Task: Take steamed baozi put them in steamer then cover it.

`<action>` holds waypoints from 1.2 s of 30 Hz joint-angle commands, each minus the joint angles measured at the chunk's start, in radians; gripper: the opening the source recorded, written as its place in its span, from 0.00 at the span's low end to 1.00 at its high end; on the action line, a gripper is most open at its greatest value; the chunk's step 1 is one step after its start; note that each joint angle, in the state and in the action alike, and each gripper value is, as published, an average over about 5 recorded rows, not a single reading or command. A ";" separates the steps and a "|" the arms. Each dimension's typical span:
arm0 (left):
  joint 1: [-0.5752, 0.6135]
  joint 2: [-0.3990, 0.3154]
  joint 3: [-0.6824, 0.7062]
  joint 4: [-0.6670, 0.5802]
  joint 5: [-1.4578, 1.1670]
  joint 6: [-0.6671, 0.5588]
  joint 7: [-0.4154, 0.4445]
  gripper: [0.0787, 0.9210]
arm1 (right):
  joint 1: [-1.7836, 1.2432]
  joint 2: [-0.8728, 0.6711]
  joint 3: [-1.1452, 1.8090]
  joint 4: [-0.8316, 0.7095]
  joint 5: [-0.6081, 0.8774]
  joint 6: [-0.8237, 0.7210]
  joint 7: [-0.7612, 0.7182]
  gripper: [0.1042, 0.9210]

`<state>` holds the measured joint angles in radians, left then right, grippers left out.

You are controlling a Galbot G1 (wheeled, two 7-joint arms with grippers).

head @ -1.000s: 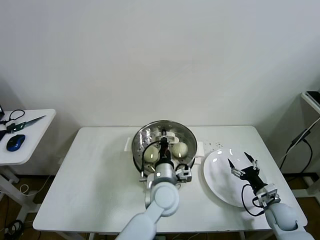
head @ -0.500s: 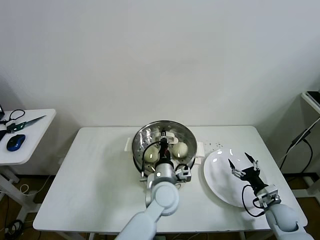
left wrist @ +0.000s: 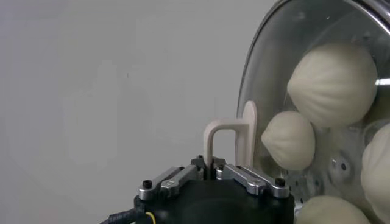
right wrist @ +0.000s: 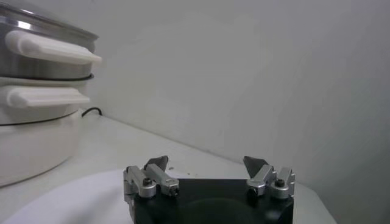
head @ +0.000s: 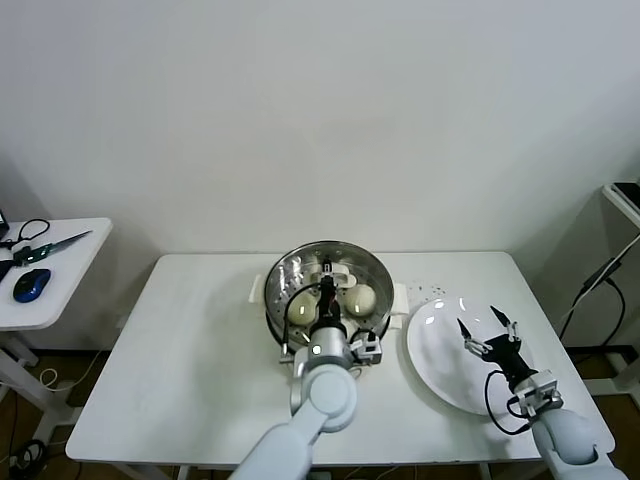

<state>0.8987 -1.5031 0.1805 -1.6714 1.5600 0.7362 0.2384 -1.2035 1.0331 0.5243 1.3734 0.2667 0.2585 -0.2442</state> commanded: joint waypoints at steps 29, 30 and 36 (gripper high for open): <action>0.049 0.111 0.006 -0.212 -0.038 0.049 0.071 0.54 | -0.003 0.005 0.017 0.026 0.003 -0.048 -0.002 0.88; 0.060 0.121 0.005 -0.229 -0.043 0.049 0.070 0.57 | -0.003 0.005 0.017 0.030 0.006 -0.056 -0.001 0.88; 0.150 0.183 -0.042 -0.350 -0.139 0.041 0.030 0.77 | -0.005 0.002 0.023 0.043 0.001 -0.086 0.002 0.88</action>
<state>0.9520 -1.3994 0.1777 -1.8432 1.5159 0.7366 0.2980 -1.2067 1.0359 0.5423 1.4012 0.2669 0.2146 -0.2474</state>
